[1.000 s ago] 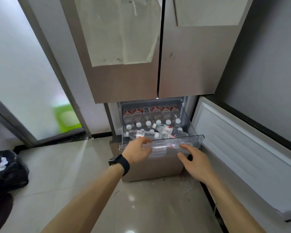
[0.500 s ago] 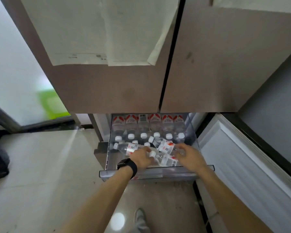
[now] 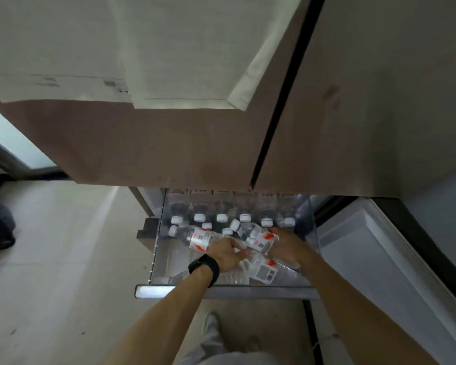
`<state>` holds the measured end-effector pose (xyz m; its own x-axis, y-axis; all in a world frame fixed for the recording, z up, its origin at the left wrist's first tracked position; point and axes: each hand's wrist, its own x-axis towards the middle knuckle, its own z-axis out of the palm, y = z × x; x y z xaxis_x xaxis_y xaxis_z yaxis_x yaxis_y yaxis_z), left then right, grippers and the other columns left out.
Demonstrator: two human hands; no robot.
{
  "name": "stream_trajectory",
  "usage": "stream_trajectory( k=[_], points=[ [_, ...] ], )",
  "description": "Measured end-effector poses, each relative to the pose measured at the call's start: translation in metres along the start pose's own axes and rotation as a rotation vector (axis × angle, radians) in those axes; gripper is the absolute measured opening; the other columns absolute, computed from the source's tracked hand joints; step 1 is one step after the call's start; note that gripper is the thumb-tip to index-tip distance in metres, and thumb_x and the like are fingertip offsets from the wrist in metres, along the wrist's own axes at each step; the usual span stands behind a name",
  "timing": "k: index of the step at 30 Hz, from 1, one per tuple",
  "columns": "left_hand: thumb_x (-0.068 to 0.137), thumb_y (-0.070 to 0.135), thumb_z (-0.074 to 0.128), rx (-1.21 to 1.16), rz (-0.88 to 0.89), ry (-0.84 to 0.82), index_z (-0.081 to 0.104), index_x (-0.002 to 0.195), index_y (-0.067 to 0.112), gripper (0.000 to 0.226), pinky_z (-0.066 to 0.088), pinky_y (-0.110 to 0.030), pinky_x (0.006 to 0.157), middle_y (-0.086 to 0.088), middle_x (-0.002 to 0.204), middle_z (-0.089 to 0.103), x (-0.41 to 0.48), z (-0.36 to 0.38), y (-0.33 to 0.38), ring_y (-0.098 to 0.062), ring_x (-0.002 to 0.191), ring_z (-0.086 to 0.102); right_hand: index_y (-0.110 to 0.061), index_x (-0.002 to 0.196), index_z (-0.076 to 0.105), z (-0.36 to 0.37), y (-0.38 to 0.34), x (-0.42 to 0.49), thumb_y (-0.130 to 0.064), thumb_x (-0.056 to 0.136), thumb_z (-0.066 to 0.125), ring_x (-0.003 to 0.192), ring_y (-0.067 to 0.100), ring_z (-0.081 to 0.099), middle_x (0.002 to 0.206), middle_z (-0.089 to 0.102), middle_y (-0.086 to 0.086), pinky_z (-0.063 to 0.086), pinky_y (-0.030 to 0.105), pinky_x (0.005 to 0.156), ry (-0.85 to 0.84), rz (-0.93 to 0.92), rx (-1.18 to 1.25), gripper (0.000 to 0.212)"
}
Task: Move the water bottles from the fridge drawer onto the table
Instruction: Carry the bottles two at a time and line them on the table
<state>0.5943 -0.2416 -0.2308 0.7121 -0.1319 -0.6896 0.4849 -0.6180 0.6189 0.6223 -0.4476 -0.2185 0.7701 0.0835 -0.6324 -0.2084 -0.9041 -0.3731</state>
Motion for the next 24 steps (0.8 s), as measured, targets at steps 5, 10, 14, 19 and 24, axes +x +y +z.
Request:
stream_trajectory(
  k=[5,10,14,19,24],
  points=[
    [0.083,0.049,0.078,-0.082,0.039,0.004,0.071,0.102,0.016,0.039,0.062,-0.034,0.079,0.0,0.09,0.075,-0.018,-0.012,0.016,-0.014,0.078,0.07,-0.039,0.117,0.058,-0.011,0.008,0.003,-0.034,0.063,0.091,0.097,0.012,0.062,0.102,0.061,-0.016,0.05,0.028,0.085,0.015,-0.106,-0.026,0.063],
    [0.079,0.029,0.085,0.237,0.303,0.17,0.072,0.097,0.029,0.022,0.049,-0.022,0.075,0.01,0.1,0.068,-0.041,-0.033,0.056,-0.01,0.09,0.062,-0.017,0.128,0.044,-0.011,0.027,-0.021,-0.042,0.067,0.085,0.108,0.03,0.063,0.12,0.061,0.007,0.053,0.037,0.084,0.231,-0.105,0.081,0.078],
    [0.077,0.013,0.085,0.254,0.431,0.185,0.069,0.108,0.03,0.038,0.051,-0.029,0.085,0.009,0.115,0.069,-0.047,-0.03,0.078,-0.009,0.101,0.061,-0.03,0.13,0.035,0.007,0.05,-0.044,-0.05,0.062,0.084,0.104,0.029,0.065,0.12,0.066,0.0,0.046,0.032,0.077,0.33,-0.04,0.228,0.087],
    [0.08,-0.008,0.074,-0.239,0.301,0.106,0.06,0.127,0.017,0.056,0.056,-0.034,0.091,-0.001,0.118,0.069,-0.042,-0.016,0.075,-0.021,0.114,0.063,-0.039,0.136,0.044,0.005,0.053,-0.043,-0.051,0.05,0.09,0.118,0.02,0.059,0.129,0.06,-0.006,0.052,0.041,0.096,0.162,-0.152,0.295,0.098],
    [0.078,0.006,0.082,-0.281,0.265,0.069,0.068,0.116,0.028,0.046,0.053,-0.022,0.079,0.01,0.115,0.069,-0.046,0.001,0.056,-0.013,0.11,0.064,-0.045,0.13,0.032,0.005,0.057,-0.045,-0.048,0.047,0.095,0.107,-0.001,0.058,0.115,0.055,-0.032,0.045,0.008,0.075,0.098,-0.263,0.429,0.104]
  ],
)
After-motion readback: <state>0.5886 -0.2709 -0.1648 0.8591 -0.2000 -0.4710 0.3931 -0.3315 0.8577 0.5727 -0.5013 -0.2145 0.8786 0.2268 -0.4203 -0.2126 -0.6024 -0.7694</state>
